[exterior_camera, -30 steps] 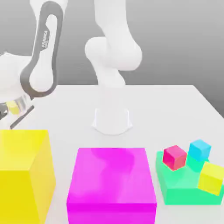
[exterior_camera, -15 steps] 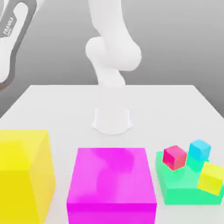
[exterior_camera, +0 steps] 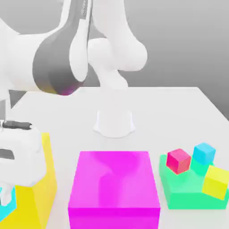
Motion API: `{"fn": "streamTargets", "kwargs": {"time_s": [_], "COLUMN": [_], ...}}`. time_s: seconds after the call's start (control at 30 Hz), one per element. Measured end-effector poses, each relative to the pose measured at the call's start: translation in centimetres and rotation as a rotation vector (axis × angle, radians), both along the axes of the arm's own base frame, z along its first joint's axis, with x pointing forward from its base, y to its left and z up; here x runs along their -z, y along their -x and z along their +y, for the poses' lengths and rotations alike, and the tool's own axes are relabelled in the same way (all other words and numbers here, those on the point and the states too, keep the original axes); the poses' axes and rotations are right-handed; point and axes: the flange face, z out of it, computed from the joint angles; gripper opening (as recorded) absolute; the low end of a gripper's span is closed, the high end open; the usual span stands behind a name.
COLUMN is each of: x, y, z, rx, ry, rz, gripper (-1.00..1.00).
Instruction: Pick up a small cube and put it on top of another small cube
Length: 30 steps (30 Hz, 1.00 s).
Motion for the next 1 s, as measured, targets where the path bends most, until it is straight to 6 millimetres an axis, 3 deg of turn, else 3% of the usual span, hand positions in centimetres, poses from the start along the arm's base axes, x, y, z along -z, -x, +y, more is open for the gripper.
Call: {"fn": "streamTargets", "kwargs": {"time_s": [0.13, 0.2, 0.33, 0.37, 0.4, 0.53, 0.73, 0.8, 1.0], "x": [-0.9, -1.3, -1.7, -1.6, -1.5, -0.5, 2.6, 3.5, 8.4], "y": [1.3, 2.9, 9.8, 11.3, 12.2, 18.1, 28.2, 29.3, 29.1], "z": [10.0, 16.5, 31.3, 32.8, 32.9, 37.5, 42.9, 41.9, 41.1], "rx": [-0.031, -0.067, -0.158, -0.154, -0.122, -0.094, -0.070, -0.008, 0.028], "ry": [-0.075, -0.105, -0.137, -0.136, -0.135, -0.101, 0.014, 0.046, 0.069], "rz": [0.027, 0.049, 0.124, 0.140, 0.152, 0.204, 0.258, 0.261, 0.257], "gripper": [-1.00, -1.00, -1.00, -1.00, -1.00, -1.00, -1.00, -1.00, -1.00]}}
